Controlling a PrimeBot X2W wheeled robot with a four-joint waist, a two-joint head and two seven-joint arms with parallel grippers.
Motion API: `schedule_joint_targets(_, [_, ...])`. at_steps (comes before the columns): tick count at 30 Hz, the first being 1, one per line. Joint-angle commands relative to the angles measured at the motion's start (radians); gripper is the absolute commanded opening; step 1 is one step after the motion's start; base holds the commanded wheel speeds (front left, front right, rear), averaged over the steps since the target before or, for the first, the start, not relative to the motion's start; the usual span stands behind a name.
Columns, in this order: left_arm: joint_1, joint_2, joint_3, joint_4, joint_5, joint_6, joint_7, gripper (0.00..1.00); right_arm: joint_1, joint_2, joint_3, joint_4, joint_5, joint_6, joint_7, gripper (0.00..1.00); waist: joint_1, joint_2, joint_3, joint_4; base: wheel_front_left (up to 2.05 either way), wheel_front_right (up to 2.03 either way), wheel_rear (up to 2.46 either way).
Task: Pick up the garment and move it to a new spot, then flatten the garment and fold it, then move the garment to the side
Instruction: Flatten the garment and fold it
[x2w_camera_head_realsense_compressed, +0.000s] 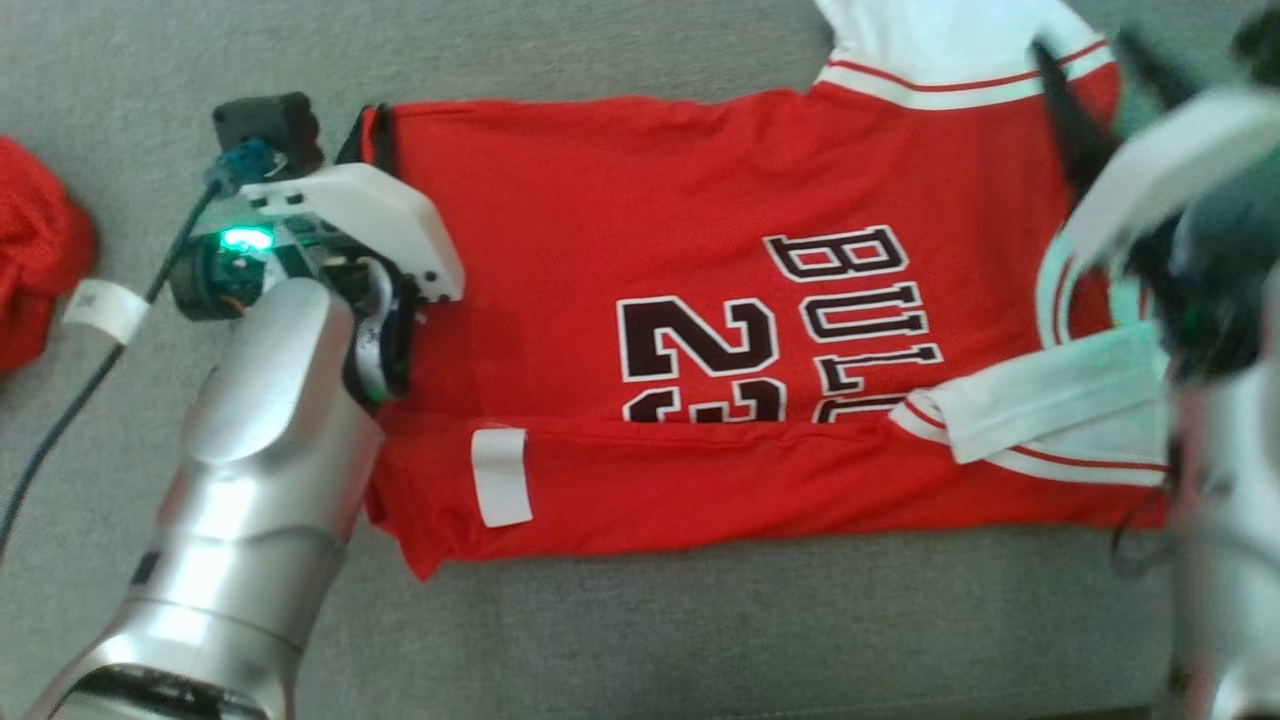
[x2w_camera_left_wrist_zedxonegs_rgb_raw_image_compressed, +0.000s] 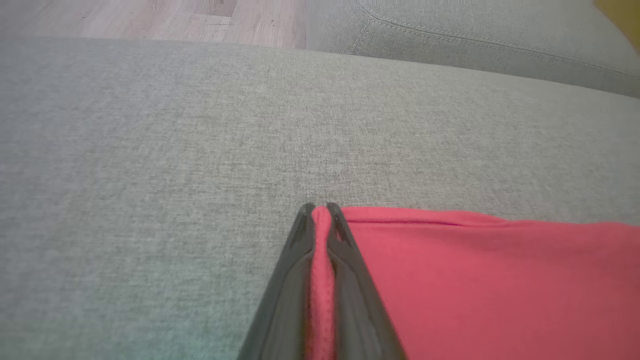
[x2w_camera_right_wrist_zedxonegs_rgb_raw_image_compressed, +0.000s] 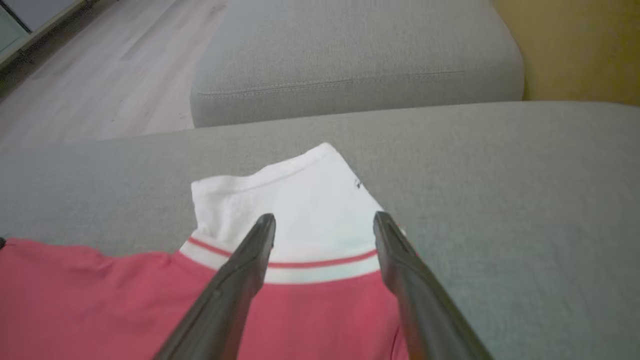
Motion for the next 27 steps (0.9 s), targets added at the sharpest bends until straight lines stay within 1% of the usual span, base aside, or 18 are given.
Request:
schedule_joint_targets(1, [0.014, 0.013, 0.012, -0.017, 0.001, -0.006, -0.006, 0.00, -0.079, -0.019, 0.016, -0.014, 0.005, -0.001, 0.004, 1.00, 0.0000, 0.0000, 0.015, 0.019, 0.00, 0.00, 0.00])
schedule_joint_targets(6, [-0.001, -0.012, -0.019, -0.045, 0.007, -0.045, -0.054, 0.00, -0.249, -0.079, 0.005, 0.199, 0.005, -0.001, 0.005, 1.00, 0.0000, 0.0000, 0.049, 0.077, 0.00, 0.00, 0.00])
schedule_joint_targets(8, [-0.002, -0.022, -0.032, -0.057, 0.006, -0.064, -0.068, 0.00, -0.297, -0.096, -0.004, 0.278, -0.004, -0.001, 0.013, 1.00, 0.0000, 0.0000, 0.062, 0.101, 0.00, 0.00, 0.00])
schedule_joint_targets(12, [-0.007, -0.034, -0.048, -0.080, 0.005, -0.084, -0.104, 0.00, -0.373, -0.125, 0.002, 0.400, -0.024, -0.001, 0.013, 1.00, 0.0000, 0.0000, 0.084, 0.137, 0.00, 0.00, 0.00])
schedule_joint_targets(17, [-0.005, -0.045, -0.065, -0.101, -0.002, -0.101, -0.132, 0.00, -0.447, -0.147, 0.002, 0.516, -0.040, -0.001, -0.020, 1.00, 0.0000, 0.0000, 0.097, 0.172, 0.00, 0.00, 0.00])
schedule_joint_targets(21, [0.001, -0.052, -0.078, -0.106, -0.008, -0.105, -0.142, 0.00, -0.482, -0.156, -0.001, 0.609, -0.052, -0.001, -0.019, 1.00, 0.0000, 0.0000, 0.095, 0.185, 0.00, 0.00, 0.00])
schedule_joint_targets(27, [0.009, -0.056, -0.092, -0.102, -0.015, -0.113, -0.153, 0.00, -0.493, -0.171, 0.008, 0.687, -0.070, -0.001, 0.001, 1.00, 0.0000, 0.0000, 0.080, 0.190, 0.00, 0.00, 0.00])
